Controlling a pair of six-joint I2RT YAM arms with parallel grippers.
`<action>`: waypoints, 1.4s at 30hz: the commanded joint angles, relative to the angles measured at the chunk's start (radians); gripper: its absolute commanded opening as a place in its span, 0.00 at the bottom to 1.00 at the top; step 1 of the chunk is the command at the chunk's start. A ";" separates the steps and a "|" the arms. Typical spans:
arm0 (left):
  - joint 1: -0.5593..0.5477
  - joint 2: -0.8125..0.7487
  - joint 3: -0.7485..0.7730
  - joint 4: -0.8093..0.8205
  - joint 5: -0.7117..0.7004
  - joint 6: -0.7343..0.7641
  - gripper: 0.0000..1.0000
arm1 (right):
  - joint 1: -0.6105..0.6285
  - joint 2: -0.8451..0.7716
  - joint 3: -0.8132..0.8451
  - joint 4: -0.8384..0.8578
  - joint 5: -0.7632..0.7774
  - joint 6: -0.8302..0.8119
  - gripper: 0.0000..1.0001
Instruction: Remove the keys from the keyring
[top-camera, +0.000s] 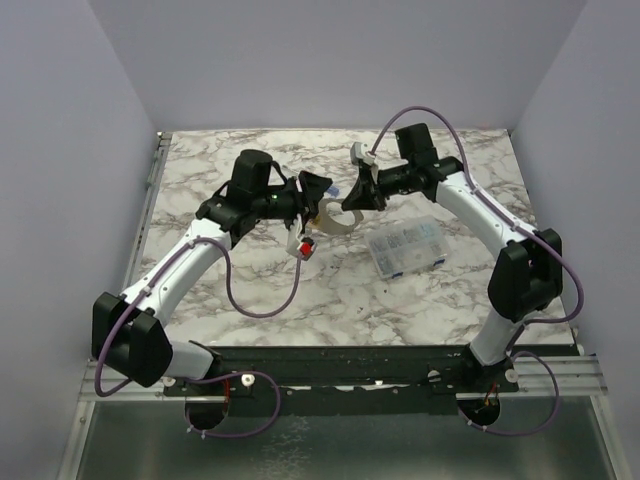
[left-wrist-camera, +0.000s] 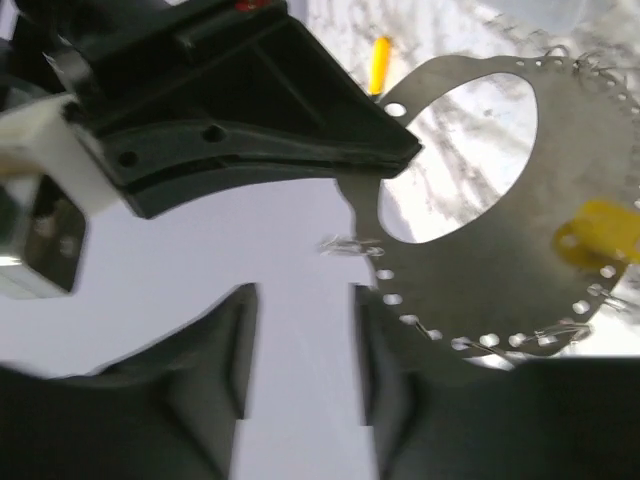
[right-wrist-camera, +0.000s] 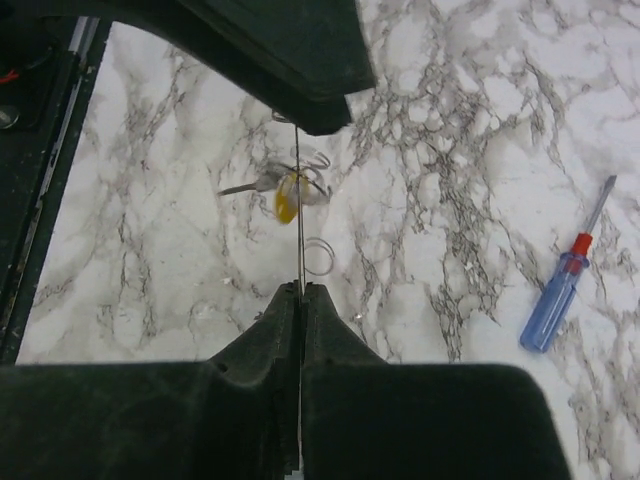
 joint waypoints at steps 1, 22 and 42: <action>-0.010 -0.038 0.001 0.049 -0.080 -0.176 0.61 | -0.011 0.012 0.100 -0.021 0.104 0.150 0.01; 0.156 0.202 0.373 -0.223 0.076 -1.268 0.77 | -0.009 0.173 0.509 -0.661 0.460 0.076 0.01; -0.019 0.323 0.320 -0.163 0.123 -1.244 0.45 | 0.049 0.110 0.560 -0.729 0.399 -0.085 0.01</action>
